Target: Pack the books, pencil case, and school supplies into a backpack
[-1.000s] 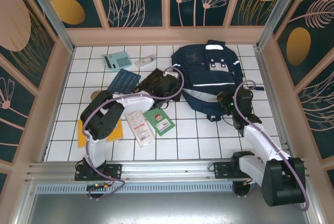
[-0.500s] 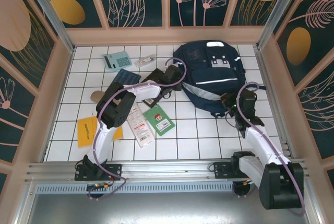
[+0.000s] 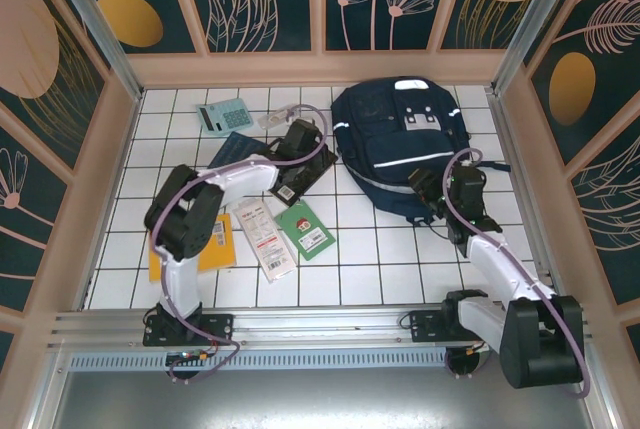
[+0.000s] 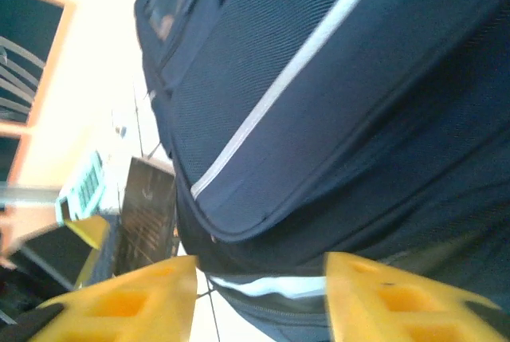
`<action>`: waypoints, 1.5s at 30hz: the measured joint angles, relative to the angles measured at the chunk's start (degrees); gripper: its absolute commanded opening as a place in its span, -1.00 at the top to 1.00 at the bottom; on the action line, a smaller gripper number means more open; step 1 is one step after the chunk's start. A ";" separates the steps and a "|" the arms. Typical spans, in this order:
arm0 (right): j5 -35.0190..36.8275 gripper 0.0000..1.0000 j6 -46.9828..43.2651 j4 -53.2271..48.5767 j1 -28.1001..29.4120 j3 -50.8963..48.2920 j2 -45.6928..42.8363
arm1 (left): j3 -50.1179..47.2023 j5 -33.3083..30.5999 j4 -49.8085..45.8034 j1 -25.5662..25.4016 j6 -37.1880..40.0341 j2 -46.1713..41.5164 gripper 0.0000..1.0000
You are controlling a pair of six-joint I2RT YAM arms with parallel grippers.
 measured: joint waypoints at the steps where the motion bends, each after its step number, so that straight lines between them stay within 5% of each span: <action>1: 0.50 -0.23 -0.81 0.24 1.44 0.48 0.00 | -1.46 -0.24 0.42 -0.09 -0.13 -2.47 -0.54; 4: 2.29 -0.27 -3.37 0.46 6.05 2.19 0.00 | -6.10 -1.86 1.86 -0.35 -0.15 -8.39 -0.97; 12: 6.64 -0.31 -6.95 4.55 16.90 3.76 3.89 | -14.40 -4.55 6.03 2.69 0.24 -11.67 -0.97; 27: 11.34 -0.36 -5.46 13.70 30.77 12.63 28.76 | -10.45 10.88 9.62 16.00 0.17 1.88 -0.80; 39: 12.79 -0.38 -2.16 15.50 32.72 25.42 45.97 | -9.88 11.54 9.33 16.44 0.28 2.47 -0.74; 45: 12.02 -0.37 -1.42 15.50 31.93 30.58 52.24 | -11.15 14.45 10.27 16.76 0.00 2.08 -0.49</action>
